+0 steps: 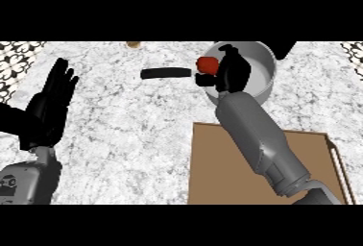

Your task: Pick the bell pepper from the tray and place it in the pot

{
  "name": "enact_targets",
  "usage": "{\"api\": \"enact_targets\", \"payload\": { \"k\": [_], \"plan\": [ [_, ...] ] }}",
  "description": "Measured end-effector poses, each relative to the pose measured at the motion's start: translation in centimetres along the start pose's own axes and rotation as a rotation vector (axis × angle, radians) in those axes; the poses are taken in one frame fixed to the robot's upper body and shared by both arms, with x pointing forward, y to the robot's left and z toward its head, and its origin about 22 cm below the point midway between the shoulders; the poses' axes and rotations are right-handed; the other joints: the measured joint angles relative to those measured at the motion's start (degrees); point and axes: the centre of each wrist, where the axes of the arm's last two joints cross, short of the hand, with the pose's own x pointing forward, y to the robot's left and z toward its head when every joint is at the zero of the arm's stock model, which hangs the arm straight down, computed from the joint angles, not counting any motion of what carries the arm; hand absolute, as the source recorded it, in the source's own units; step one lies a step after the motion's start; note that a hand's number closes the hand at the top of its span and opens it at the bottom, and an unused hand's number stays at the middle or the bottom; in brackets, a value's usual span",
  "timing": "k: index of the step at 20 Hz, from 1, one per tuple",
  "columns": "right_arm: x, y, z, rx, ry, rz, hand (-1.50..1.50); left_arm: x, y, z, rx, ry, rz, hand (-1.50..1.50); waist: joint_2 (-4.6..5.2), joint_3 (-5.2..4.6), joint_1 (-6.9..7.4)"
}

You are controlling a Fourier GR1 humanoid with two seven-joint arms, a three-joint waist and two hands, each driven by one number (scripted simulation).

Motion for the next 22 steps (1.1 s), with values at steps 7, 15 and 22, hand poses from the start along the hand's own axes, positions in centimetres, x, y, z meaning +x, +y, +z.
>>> {"api": "enact_targets", "payload": {
  "k": [7,15,22],
  "plan": [
    [-0.8,-0.7,-0.5,0.021,-0.035,-0.294,-1.50,0.3,0.0,0.0,-0.023,-0.008,-0.005,0.00,0.24,0.12,1.04],
    [-3.0,-2.2,-1.6,-0.031,-0.048,-0.602,-1.50,0.0,0.9,0.2,0.002,0.010,-0.003,0.00,-0.28,0.06,-0.64],
    [-7.7,-4.2,-2.5,-0.029,-0.055,-0.698,-1.50,-0.7,2.2,1.0,0.035,0.019,-0.007,0.00,-0.93,-0.05,-2.33]
  ]
}}
